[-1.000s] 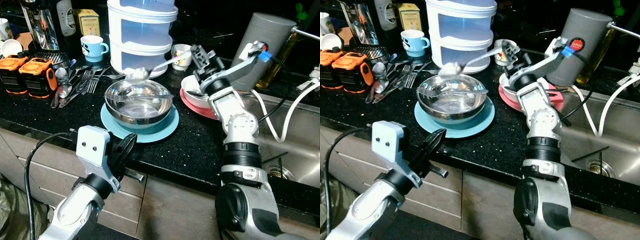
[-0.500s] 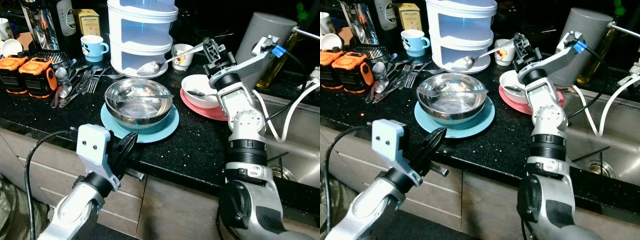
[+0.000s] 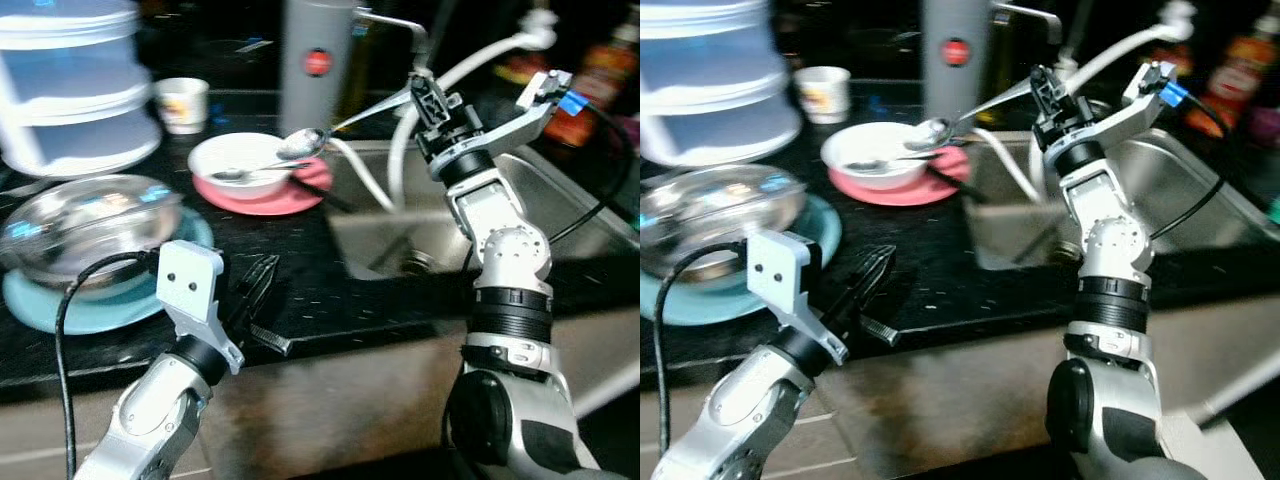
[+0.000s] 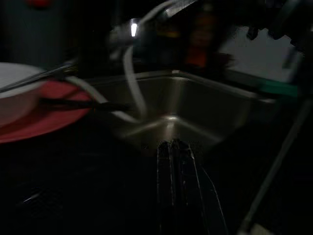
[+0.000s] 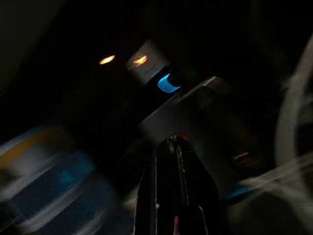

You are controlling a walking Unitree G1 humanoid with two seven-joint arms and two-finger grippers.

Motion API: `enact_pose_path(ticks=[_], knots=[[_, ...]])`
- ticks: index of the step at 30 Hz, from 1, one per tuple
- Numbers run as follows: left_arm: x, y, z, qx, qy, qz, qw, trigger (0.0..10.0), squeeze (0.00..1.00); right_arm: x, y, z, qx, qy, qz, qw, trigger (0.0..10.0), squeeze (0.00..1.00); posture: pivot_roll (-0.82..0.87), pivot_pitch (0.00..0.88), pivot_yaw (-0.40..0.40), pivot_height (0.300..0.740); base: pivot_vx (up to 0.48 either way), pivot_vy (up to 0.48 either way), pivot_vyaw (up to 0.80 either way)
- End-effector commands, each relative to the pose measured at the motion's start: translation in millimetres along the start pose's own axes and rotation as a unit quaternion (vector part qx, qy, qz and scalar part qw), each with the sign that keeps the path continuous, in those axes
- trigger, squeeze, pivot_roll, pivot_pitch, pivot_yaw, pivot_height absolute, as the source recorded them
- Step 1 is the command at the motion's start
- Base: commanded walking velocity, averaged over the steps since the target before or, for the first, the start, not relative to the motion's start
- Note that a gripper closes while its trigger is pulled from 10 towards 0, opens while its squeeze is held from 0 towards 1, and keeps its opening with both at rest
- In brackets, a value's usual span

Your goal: Kitchen organization

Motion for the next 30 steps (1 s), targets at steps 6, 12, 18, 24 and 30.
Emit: enact_pose_path(ticks=[6,12,18,24,30], knots=[[0.1,-2,-0.5,-0.003,-0.002,0.001,1.000,10.0,0.00,11.4,-6,0.7,-0.016,-0.049,0.210,0.976,10.0,0.00,0.17,0.000,-0.080,0.740,0.000,0.000,-0.79],[0.1,-2,-0.4,-0.003,-0.001,0.002,1.000,10.0,0.00,12.0,-20,1.5,-0.046,-0.049,0.287,0.956,10.0,0.00,0.17,0.000,-0.080,0.740,0.000,0.000,-0.26],[-1.1,-2,-0.3,-0.002,0.001,0.002,1.000,10.0,0.00,6.0,-41,0.5,-0.068,-0.026,0.302,0.951,10.0,0.00,0.16,0.000,-0.078,0.740,0.000,0.000,0.00],[1.7,-1,-2.8,0.000,-0.002,0.002,1.000,10.0,0.00,-5.1,-97,-6.0,-0.147,0.019,0.427,0.892,10.0,0.00,0.18,0.000,-0.089,0.740,0.000,0.000,0.00],[0.2,0,-2.6,0.001,0.003,-0.002,1.000,10.0,0.00,1.3,-128,3.0,-0.210,0.023,0.502,0.838,10.0,0.02,0.20,0.000,-0.104,0.740,0.000,0.000,0.00]])
Point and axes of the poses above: a point about 5 cm out from each wrist's last joint towards the gripper, its own z axis pointing back from the gripper into the wrist, its own y axis along the axis of the wrist's last joint, x = y × z, the point moved 2 cm from there along -z, pointing out of the wrist towards the gripper, and after that the axes turned 1 degree about -z, right-handed, at the moved point
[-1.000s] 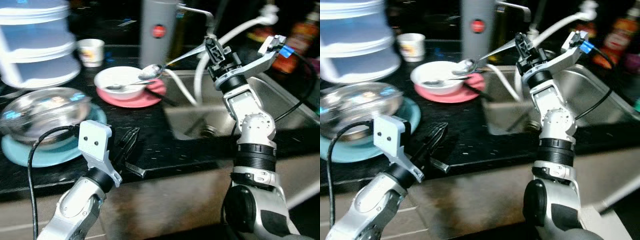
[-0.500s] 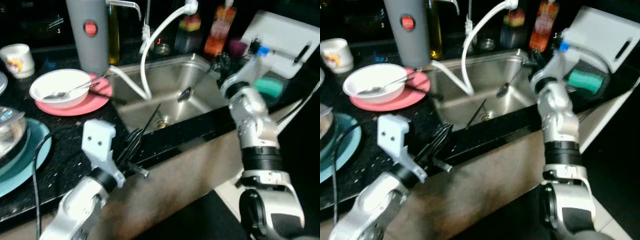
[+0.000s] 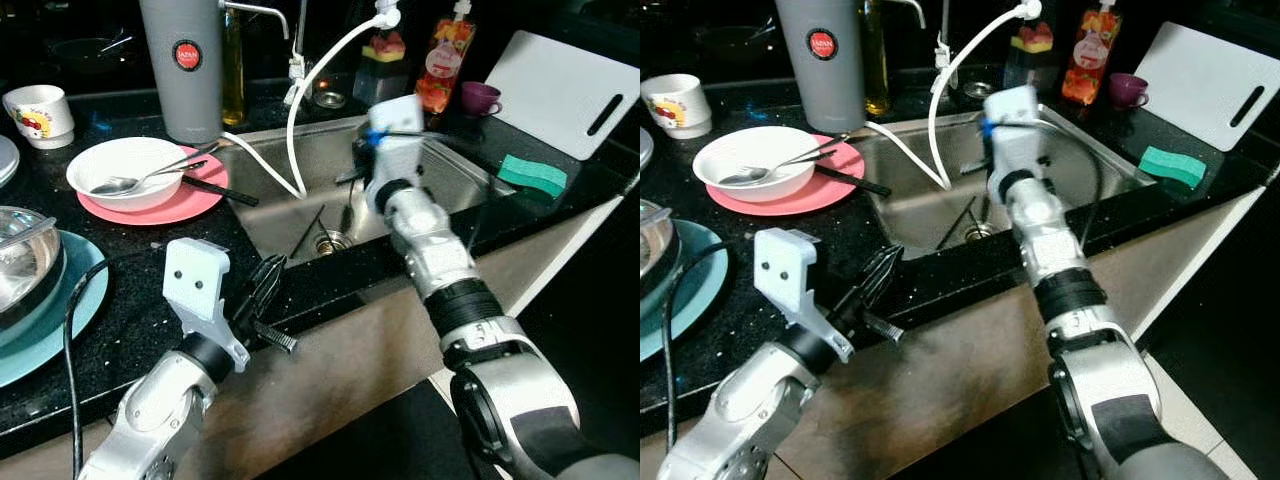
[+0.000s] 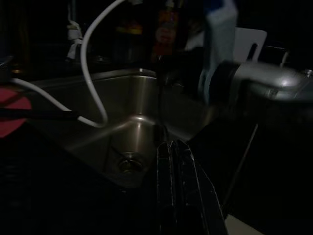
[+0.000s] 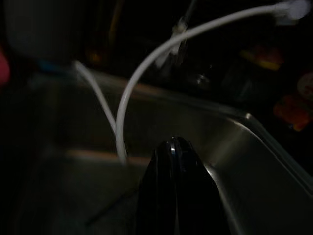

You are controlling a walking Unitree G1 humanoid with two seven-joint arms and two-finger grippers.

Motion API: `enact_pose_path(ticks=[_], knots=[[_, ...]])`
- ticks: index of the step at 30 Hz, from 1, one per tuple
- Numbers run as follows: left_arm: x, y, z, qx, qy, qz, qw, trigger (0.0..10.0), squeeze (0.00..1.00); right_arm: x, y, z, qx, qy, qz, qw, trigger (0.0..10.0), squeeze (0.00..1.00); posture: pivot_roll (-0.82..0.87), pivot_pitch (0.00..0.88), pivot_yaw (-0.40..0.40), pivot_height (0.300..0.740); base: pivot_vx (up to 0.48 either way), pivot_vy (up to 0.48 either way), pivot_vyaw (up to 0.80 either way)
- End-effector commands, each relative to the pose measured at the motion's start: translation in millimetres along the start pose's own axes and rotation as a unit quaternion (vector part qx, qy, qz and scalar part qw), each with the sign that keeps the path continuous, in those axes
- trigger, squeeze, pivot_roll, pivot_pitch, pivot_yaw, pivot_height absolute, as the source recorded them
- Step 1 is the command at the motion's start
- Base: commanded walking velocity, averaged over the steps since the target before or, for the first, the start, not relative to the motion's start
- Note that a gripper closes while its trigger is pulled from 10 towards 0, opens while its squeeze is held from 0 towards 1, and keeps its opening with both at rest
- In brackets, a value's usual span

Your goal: Kitchen organization

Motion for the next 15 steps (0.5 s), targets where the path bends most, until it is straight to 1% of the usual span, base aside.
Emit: enact_pose_path(ticks=[1,2,3,4,5,6,7,8,9,10,11,12,13,14,15], knots=[[0.6,-1,-0.7,-0.002,0.001,-0.005,1.000,10.0,0.00,-6.9,-9,-0.5,-0.023,0.008,0.010,1.000,10.0,0.04,0.20,0.000,-0.106,0.740,0.000,0.000,0.00],[0.7,0,-1.1,-0.002,0.000,-0.008,1.000,10.0,0.00,-8.9,-11,0.1,-0.027,0.010,0.002,1.000,10.0,0.11,0.20,0.000,-0.106,0.740,0.000,0.000,0.00],[0.5,1,-2.0,0.000,0.000,-0.010,1.000,10.0,0.00,-9.6,-13,0.7,-0.029,0.012,-0.007,0.999,10.0,0.53,0.21,0.000,-0.107,0.740,0.000,0.000,0.00],[-0.1,2,-2.6,0.002,0.000,-0.012,1.000,10.0,0.00,-9.5,-14,1.2,-0.030,0.011,-0.013,0.999,10.0,0.63,0.21,0.000,-0.107,0.740,0.000,0.000,0.00],[-1.4,4,-3.3,0.004,0.001,-0.016,1.000,10.0,0.00,-8.1,-16,1.7,-0.029,0.008,-0.031,0.999,10.0,1.00,0.21,0.000,-0.107,0.740,0.000,0.000,0.00],[-1.4,4,-3.3,0.004,0.001,-0.016,1.000,10.0,0.00,-8.1,-16,1.7,-0.029,0.008,-0.031,0.999,10.0,1.00,0.21,0.000,-0.107,0.740,0.000,0.000,0.00],[-3.3,6,-4.3,0.007,0.002,-0.021,1.000,10.0,0.00,-5.0,-16,2.2,-0.024,0.003,-0.073,0.997,10.0,1.00,0.22,0.000,-0.109,0.740,0.000,0.000,0.00],[-3.3,6,-4.3,0.007,0.002,-0.021,1.000,10.0,0.00,-5.0,-16,2.2,-0.024,0.003,-0.073,0.997,10.0,1.00,0.22,0.000,-0.109,0.740,0.000,0.000,0.00],[-4.6,7,-4.9,0.009,0.003,-0.024,1.000,10.0,0.00,-2.8,-16,2.5,-0.019,-0.002,-0.102,0.995,10.0,1.00,0.22,0.000,-0.109,0.740,0.000,0.000,0.00],[-6.5,9,-5.9,0.012,0.004,-0.029,1.000,10.0,0.00,1.5,-13,2.4,-0.004,-0.007,-0.162,0.987,10.0,1.00,0.22,0.000,-0.113,0.740,0.000,0.000,0.00],[-6.5,9,-5.9,0.012,0.004,-0.029,1.000,10.0,0.00,1.5,-13,2.4,-0.004,-0.007,-0.162,0.987,10.0,1.00,0.22,0.000,-0.113,0.740,0.000,0.000,0.00],[-8.9,12,-7.0,0.017,0.006,-0.033,0.999,10.0,0.00,9.0,-9,3.8,0.021,-0.008,-0.239,0.971,10.0,0.85,0.22,0.000,-0.110,0.740,0.000,0.000,0.00],[-10.9,14,-7.9,0.020,0.008,-0.037,0.999,10.0,0.00,15.7,-6,5.6,0.044,-0.004,-0.297,0.954,10.0,0.53,0.22,0.000,-0.108,0.740,0.000,0.000,0.00],[-13.1,17,-9.0,0.024,0.008,-0.041,0.999,10.0,0.00,22.7,-2,9.7,0.073,0.009,-0.353,0.933,10.0,0.00,0.21,0.000,-0.100,0.740,0.000,0.000,0.00],[-13.1,17,-9.0,0.024,0.008,-0.041,0.999,10.0,0.00,22.7,-2,9.7,0.073,0.009,-0.353,0.933,10.0,0.00,0.21,0.000,-0.100,0.740,0.000,0.000,0.00]])
Point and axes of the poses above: a point about 5 cm out from each wrist's last joint towards the gripper, its own z axis pointing back from the gripper into the wrist, its own y axis along the axis of the wrist's last joint, x = y × z, the point moved 2 cm from there along -z, pointing out of the wrist towards the gripper, and after that the axes turned 1 degree about -z, right-handed, at the moved point
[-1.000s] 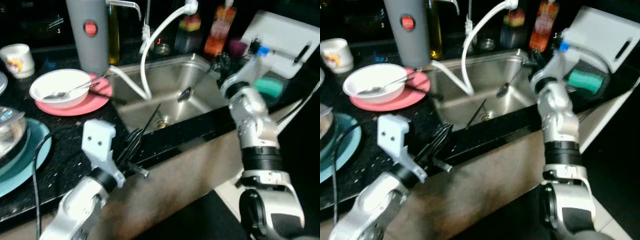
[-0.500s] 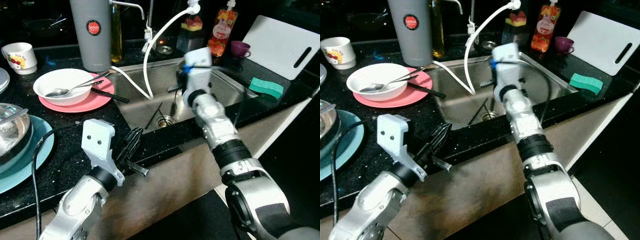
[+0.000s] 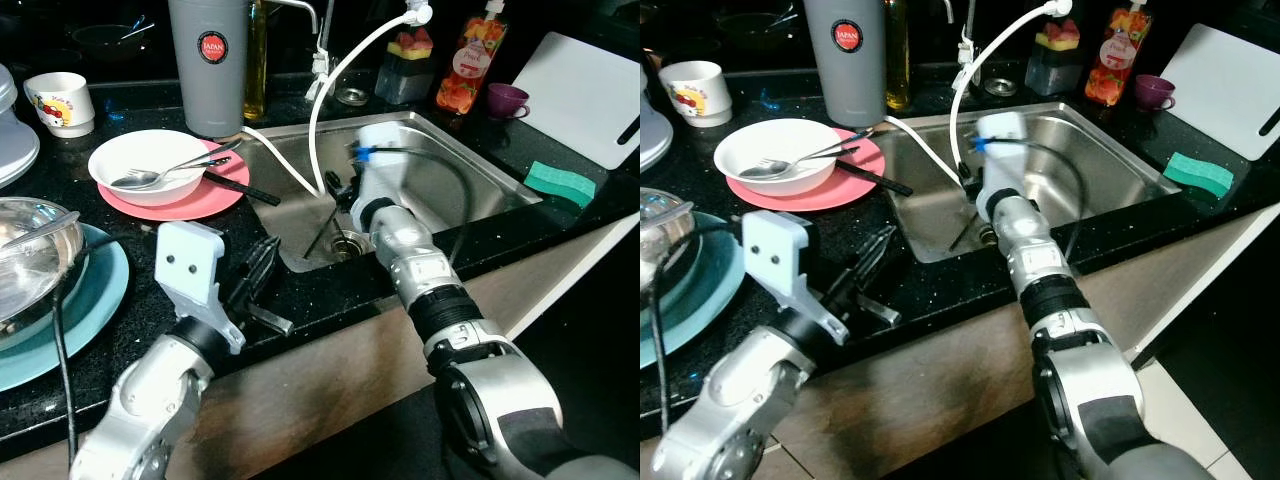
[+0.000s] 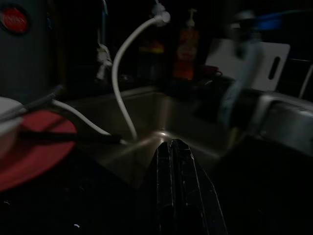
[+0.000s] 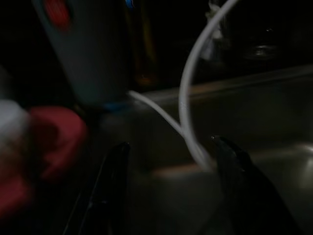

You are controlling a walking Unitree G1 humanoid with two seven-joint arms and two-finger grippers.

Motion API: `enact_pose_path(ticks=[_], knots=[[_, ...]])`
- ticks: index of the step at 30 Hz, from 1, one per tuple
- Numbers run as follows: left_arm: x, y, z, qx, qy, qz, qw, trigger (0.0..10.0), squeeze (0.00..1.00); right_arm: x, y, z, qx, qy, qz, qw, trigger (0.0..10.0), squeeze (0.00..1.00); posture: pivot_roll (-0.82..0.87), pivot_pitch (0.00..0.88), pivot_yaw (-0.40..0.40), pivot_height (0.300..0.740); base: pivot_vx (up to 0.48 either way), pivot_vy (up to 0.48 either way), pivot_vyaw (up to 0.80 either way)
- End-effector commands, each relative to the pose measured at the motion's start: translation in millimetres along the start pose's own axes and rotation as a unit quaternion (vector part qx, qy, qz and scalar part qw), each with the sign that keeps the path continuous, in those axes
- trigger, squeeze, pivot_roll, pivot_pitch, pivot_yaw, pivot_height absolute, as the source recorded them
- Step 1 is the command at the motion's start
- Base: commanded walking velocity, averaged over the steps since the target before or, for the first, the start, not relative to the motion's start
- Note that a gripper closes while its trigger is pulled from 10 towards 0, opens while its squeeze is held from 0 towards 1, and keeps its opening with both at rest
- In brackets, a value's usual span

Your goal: Kitchen organization

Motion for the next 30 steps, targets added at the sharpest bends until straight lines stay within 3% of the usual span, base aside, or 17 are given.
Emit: enact_pose_path(ticks=[1,3,5,6,7,9,11,12,13,15,16,18,21,23,24,25,30], knots=[[-2.6,0,-2.6,-0.004,-0.005,-0.006,1.000,10.0,0.00,8.2,13,8.5,0.043,0.031,-0.099,0.994,10.0,0.00,0.21,0.000,-0.095,0.740,0.000,0.000,0.00],[-4.8,5,-5.2,0.003,-0.009,-0.013,1.000,10.0,0.00,8.1,24,17.7,0.077,0.080,-0.165,0.980,10.0,0.00,0.20,0.000,-0.092,0.740,0.000,0.000,0.00],[-5.1,15,-8.6,0.017,-0.019,-0.019,1.000,10.0,0.00,-3.1,32,35.0,0.092,0.175,-0.205,0.959,10.0,0.00,0.19,0.000,-0.088,0.740,0.000,0.000,0.00],[-5.1,15,-8.6,0.017,-0.019,-0.019,1.000,10.0,0.00,-3.1,32,35.0,0.092,0.175,-0.205,0.959,10.0,0.00,0.19,0.000,-0.088,0.740,0.000,0.000,0.00],[-5.0,18,-9.7,0.022,-0.022,-0.019,0.999,10.0,0.00,-7.5,34,41.1,0.094,0.207,-0.214,0.950,10.0,0.00,0.19,0.000,-0.087,0.740,0.000,0.000,0.00],[-2.3,34,-11.6,0.042,-0.046,-0.025,0.998,10.0,0.00,-18.5,29,64.9,0.065,0.310,-0.208,0.925,10.0,0.00,0.19,0.000,-0.087,0.740,0.000,0.000,0.00],[-0.8,44,-11.6,0.052,-0.062,-0.031,0.996,10.0,0.00,-23.4,22,81.2,0.035,0.371,-0.194,0.908,10.0,0.00,0.19,0.000,-0.087,0.740,0.000,0.000,0.00],[-3.0,58,-9.9,0.063,-0.077,-0.050,0.994,10.0,0.00,-25.8,13,98.7,-0.008,0.418,-0.167,0.893,10.0,0.00,0.20,0.000,-0.086,0.740,0.000,0.000,0.00],[-3.0,58,-9.9,0.063,-0.077,-0.050,0.994,10.0,0.00,-25.8,13,98.7,-0.008,0.418,-0.167,0.893,10.0,0.00,0.20,0.000,-0.086,0.740,0.000,0.000,0.00],[-8.9,78,-6.2,0.076,-0.090,-0.079,0.990,10.0,0.00,-28.3,11,119.1,-0.047,0.460,-0.162,0.872,10.0,0.00,0.20,0.000,-0.084,0.740,0.000,0.000,0.00],[-8.9,78,-6.2,0.076,-0.090,-0.079,0.990,10.0,0.00,-28.3,11,119.1,-0.047,0.460,-0.162,0.872,10.0,0.00,0.20,0.000,-0.084,0.740,0.000,0.000,0.00],[-21.2,95,-1.2,0.076,-0.092,-0.127,0.985,10.0,0.00,-28.2,5,128.0,-0.073,0.466,-0.149,0.869,10.0,0.00,0.21,0.000,-0.087,0.740,0.000,0.000,0.00],[-30.1,103,2.4,0.067,-0.089,-0.155,0.982,10.0,0.00,-29.4,0,132.2,-0.089,0.467,-0.132,0.870,10.0,0.00,0.21,0.000,-0.087,0.740,0.000,0.000,0.00],[-40.2,109,6.4,0.050,-0.079,-0.186,0.978,10.0,0.00,-29.1,-9,131.9,-0.109,0.455,-0.112,0.877,10.0,0.00,0.22,0.000,-0.089,0.740,0.000,0.000,0.00],[-48.4,111,12.0,0.026,-0.073,-0.215,0.973,10.0,0.00,-25.8,-23,127.0,-0.131,0.423,-0.078,0.893,10.0,0.00,0.22,0.000,-0.089,0.740,0.000,0.000,0.00],[-50.3,111,14.0,0.017,-0.073,-0.222,0.972,10.0,0.00,-24.5,-26,126.2,-0.136,0.414,-0.068,0.897,10.0,0.00,0.23,0.000,-0.091,0.740,0.000,0.000,0.00],[-64.5,110,22.6,-0.014,-0.049,-0.247,0.968,10.0,0.00,-24.1,-26,124.7,-0.134,0.407,-0.078,0.900,10.0,0.00,0.23,0.000,-0.091,0.740,0.000,0.000,0.00]])
Point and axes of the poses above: a point about 5 cm out from each wrist's last joint towards the gripper, its own z axis pointing back from the gripper into the wrist, its own y axis along the axis of the wrist's last joint, x = y × z, the point moved 2 cm from there along -z, pointing out of the wrist towards the gripper, and after that the axes turned 1 degree about -z, right-handed, at the moved point
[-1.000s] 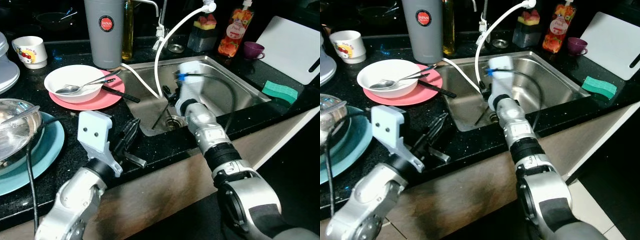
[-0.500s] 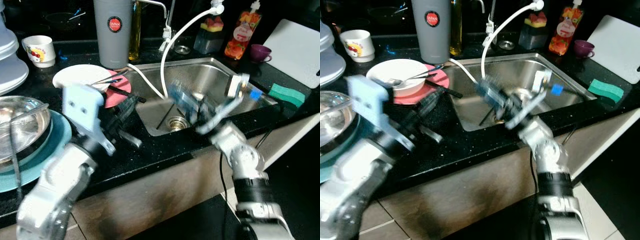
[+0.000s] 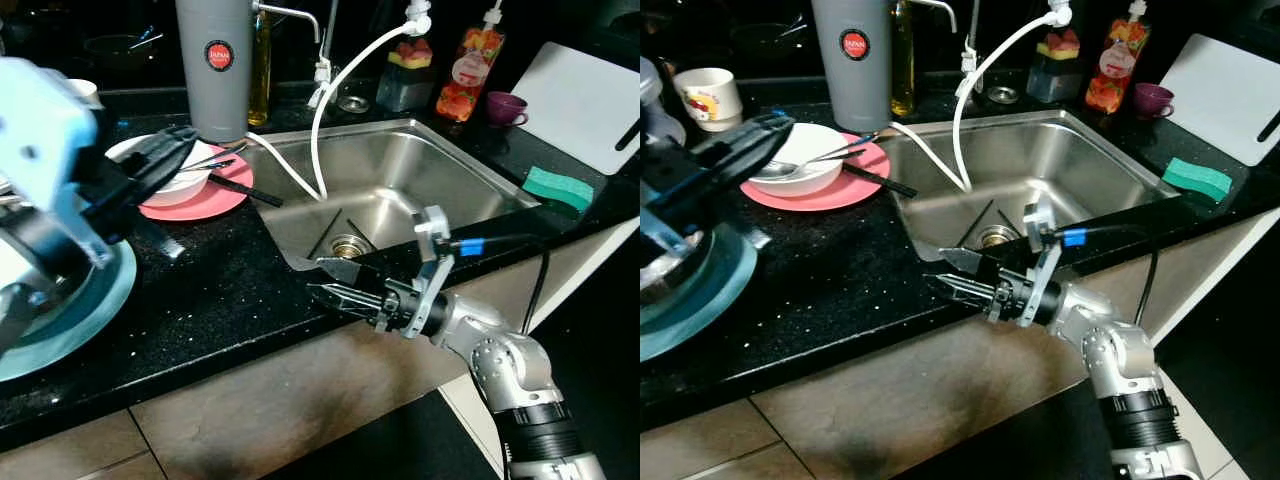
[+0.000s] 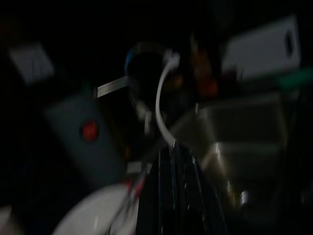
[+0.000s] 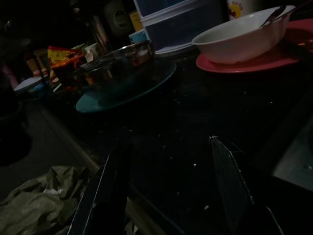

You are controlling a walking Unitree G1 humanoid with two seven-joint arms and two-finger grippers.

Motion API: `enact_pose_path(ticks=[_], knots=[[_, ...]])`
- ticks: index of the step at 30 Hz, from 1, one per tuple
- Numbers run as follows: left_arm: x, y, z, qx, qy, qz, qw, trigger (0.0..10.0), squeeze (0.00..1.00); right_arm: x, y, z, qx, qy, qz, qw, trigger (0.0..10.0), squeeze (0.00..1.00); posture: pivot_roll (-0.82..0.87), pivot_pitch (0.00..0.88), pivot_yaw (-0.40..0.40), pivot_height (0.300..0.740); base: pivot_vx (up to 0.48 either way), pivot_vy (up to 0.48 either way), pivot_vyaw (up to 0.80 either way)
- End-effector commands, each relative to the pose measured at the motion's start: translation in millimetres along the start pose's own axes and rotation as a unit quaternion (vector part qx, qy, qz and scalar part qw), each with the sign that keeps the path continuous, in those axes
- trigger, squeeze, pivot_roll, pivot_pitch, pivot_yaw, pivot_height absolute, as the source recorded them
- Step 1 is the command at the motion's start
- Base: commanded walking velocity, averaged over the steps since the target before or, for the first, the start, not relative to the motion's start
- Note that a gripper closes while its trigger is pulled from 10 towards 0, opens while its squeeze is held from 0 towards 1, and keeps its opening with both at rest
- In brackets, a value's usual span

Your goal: Kitchen organization

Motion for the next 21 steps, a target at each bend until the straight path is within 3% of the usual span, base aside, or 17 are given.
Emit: enact_pose_path(ticks=[1,11,16,21], knots=[[-13.5,-6,10.5,-0.032,0.022,-0.016,0.999,10.0,0.00,4.3,4,1.1,0.007,-0.016,0.009,1.000,10.0,0.00,0.23,0.000,-0.090,0.740,0.000,0.000,0.74],[-32.9,-3,27.2,-0.041,0.041,-0.013,0.998,10.0,0.00,9.1,-8,-3.2,-0.036,-0.040,0.044,0.998,10.0,0.00,0.23,0.000,-0.100,0.740,0.000,0.000,0.74],[-39.8,-1,31.9,-0.041,0.042,-0.018,0.998,10.0,0.00,9.9,-7,-5.1,-0.034,-0.044,0.050,0.997,10.0,0.00,0.23,0.000,-0.100,0.740,0.000,0.000,0.74],[-44.9,-2,32.7,-0.039,0.039,-0.016,0.998,10.0,0.00,12.2,-7,-7.4,-0.036,-0.053,0.056,0.996,10.0,0.00,0.23,0.000,-0.098,0.740,0.000,0.000,0.00]])
Point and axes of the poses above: a point about 5 cm out from each wrist's last joint towards the gripper, its own z axis pointing back from the gripper into the wrist, its own y axis along the axis of the wrist's last joint, x = y × z, the point moved 2 cm from there along -z, pointing out of the wrist towards the gripper, and after that the axes turned 1 degree about -z, right-handed, at the moved point
